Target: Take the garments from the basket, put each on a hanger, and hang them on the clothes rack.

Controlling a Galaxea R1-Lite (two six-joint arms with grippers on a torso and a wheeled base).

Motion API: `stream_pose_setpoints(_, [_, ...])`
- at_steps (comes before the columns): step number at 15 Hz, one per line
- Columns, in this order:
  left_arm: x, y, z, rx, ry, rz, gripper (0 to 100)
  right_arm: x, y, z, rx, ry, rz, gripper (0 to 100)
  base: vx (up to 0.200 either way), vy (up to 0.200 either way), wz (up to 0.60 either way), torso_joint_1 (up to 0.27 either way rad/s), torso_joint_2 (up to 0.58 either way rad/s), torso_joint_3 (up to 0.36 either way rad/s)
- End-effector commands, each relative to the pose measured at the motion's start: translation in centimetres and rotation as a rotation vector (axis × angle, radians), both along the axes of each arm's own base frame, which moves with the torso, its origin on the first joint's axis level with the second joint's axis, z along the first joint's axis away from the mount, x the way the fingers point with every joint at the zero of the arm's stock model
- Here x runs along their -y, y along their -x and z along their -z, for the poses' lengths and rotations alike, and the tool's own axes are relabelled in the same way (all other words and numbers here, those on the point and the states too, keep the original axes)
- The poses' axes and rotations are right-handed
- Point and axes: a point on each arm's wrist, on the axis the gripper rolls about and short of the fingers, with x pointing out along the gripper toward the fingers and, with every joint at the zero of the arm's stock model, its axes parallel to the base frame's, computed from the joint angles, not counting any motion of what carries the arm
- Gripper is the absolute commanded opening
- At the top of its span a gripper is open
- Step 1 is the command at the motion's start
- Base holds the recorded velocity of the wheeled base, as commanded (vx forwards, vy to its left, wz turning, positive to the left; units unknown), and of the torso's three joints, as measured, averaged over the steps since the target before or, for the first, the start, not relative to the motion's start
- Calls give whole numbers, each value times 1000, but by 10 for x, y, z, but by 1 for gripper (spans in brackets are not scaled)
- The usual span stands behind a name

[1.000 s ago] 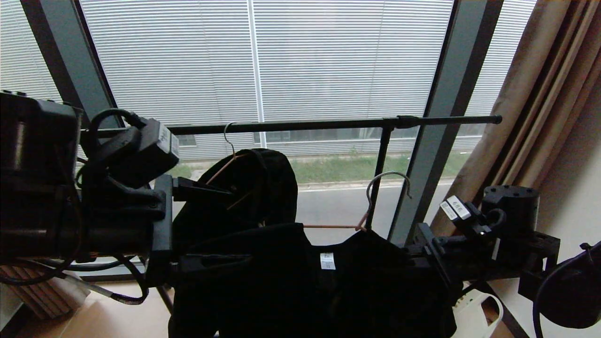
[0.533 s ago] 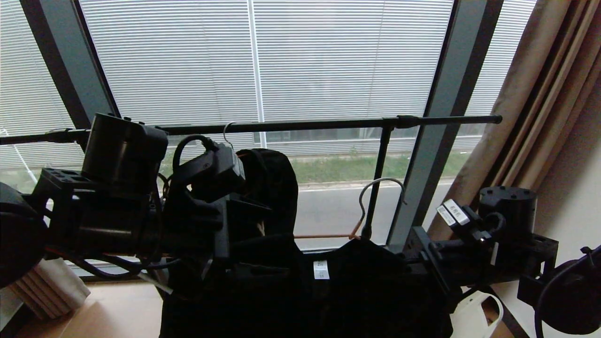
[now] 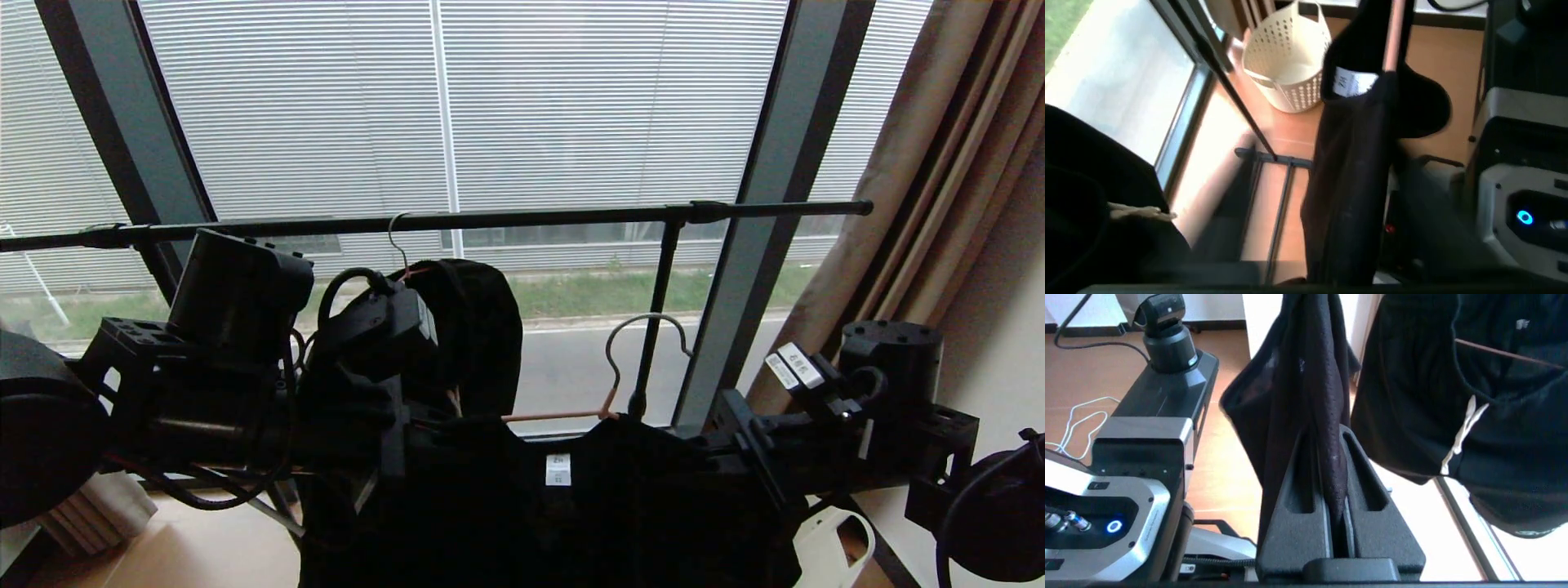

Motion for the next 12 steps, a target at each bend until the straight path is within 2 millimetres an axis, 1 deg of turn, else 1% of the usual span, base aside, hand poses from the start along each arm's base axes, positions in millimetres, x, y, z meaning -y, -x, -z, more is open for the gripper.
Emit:
stream_pose_setpoints(1, [-5,5,-1,1,2,-6,0,4,-2,-1,8,-1,17,0,0,0,0,0,0,0])
stream_pose_setpoints(4, [-11,13,-2,7,6,-12,0,9,-4,-4,15,-4,39,0,0,0,0,0,0,0])
stream_pose_setpoints(5, [-16,15,-1,5,5,-29,0,11,-5,-7,1,-8,46,0,0,0,0,0,0,0])
stream_pose_setpoints(7, [-20,18,-3,4,12,-41,0,12,-1,-4,2,-2,49,0,0,0,0,0,0,0])
stream_pose_setpoints(8, [-23,20,-4,6,20,-52,0,12,-1,-4,8,-2,48,100,0,0,0,0,0,0])
stream_pose_setpoints(12, [-41,30,-2,3,73,-136,0,19,-4,-6,49,-3,75,100,0,0,0,0,0,0])
